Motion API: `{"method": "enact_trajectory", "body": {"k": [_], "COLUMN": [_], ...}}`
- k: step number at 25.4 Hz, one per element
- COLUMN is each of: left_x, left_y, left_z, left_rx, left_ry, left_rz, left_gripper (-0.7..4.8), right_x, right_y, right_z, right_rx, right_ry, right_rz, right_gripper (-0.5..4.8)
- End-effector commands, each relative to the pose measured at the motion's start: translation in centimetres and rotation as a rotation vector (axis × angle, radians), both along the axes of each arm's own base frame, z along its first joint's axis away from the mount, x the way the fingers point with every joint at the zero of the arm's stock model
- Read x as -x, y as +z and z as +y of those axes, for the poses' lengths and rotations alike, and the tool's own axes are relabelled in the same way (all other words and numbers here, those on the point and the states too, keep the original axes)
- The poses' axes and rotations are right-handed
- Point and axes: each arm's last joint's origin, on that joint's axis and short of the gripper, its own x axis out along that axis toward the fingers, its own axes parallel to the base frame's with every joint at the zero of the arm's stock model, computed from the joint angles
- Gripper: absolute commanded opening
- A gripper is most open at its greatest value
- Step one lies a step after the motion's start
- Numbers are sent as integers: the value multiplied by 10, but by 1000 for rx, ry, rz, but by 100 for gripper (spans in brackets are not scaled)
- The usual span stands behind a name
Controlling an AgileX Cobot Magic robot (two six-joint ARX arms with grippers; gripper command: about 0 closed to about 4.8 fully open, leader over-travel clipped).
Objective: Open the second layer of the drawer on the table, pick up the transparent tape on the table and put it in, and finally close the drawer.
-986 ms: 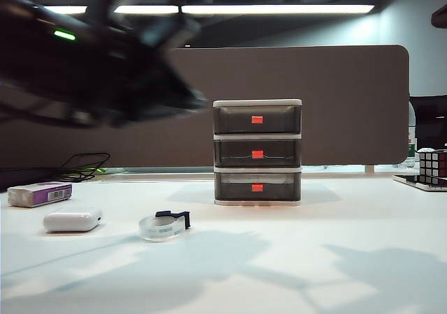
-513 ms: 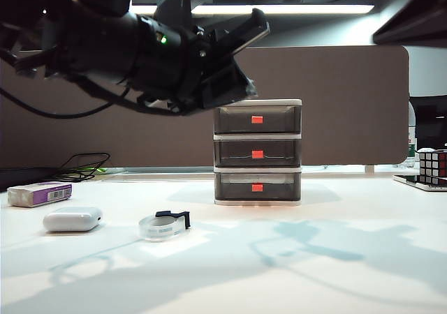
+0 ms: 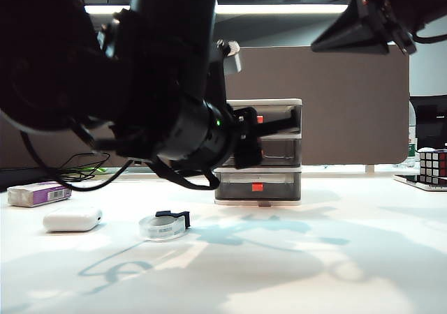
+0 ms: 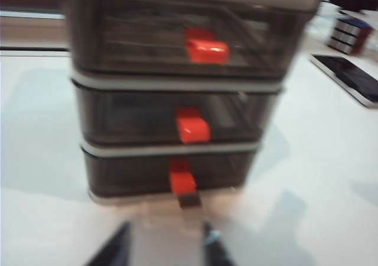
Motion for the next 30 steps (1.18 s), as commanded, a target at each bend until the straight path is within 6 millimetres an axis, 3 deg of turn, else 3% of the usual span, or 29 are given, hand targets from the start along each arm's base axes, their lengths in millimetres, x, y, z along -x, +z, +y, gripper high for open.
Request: {"method": "enact_trajectory", "body": {"k": [1,10,30], "left_x": [-8,-31,-48], "left_y": [-5,-2,-6], "left_z": [-9,-40,-57], "left_rx": [49,99,92], "left_ry": [19,44,171], "left_rz": [-9,-34,-32], "left_gripper": [186,184,183], "right_x": [0,-2,-13], "right_y": [6,-4,-13], "right_z": [1,16,29], "right_rx": [18,65,73], "right_ry": [13,62,95], "right_rz": [-48,-23,-17], "right_gripper": [-5,-5,-5]}}
